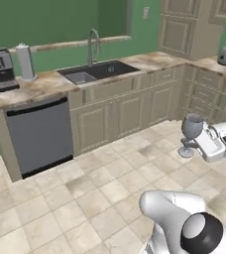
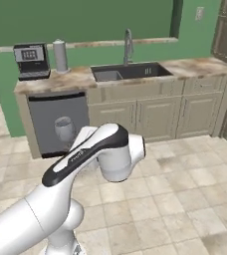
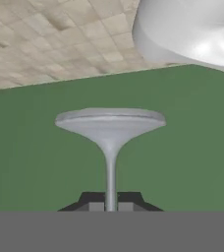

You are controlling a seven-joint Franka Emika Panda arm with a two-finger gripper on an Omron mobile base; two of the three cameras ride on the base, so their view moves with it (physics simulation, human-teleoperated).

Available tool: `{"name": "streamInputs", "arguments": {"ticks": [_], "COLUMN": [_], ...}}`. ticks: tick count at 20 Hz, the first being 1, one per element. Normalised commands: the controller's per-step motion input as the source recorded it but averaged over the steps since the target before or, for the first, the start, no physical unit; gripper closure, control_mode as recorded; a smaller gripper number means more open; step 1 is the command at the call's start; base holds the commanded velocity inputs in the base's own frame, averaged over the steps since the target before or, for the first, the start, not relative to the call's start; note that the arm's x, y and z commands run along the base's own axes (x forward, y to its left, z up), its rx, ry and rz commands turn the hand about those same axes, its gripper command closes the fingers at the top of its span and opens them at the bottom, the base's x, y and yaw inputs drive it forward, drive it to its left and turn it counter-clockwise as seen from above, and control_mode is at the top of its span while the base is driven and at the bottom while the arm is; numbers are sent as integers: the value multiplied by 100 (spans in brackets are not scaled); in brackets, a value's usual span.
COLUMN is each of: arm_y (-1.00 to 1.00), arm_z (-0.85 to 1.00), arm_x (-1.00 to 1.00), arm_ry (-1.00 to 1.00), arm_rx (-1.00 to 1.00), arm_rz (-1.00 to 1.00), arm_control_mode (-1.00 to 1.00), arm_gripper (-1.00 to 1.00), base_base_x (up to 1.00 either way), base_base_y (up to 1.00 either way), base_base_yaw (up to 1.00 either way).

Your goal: Retrieve the wine glasses from the counter and place one next to each plate.

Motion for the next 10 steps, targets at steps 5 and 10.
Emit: {"name": "streamInputs", "arguments": {"ticks": [5,10], "arm_y": [0,0], "arm_z": [0,0], "arm_x": [0,0], "arm_ry": [0,0], "arm_rx": [0,0], "arm_rz": [0,0], "arm_control_mode": [100,100], "arm_gripper": [100,100], "base_base_x": [-33,6], "base_base_y": [100,100], "base_base_yaw": [26,0]}}
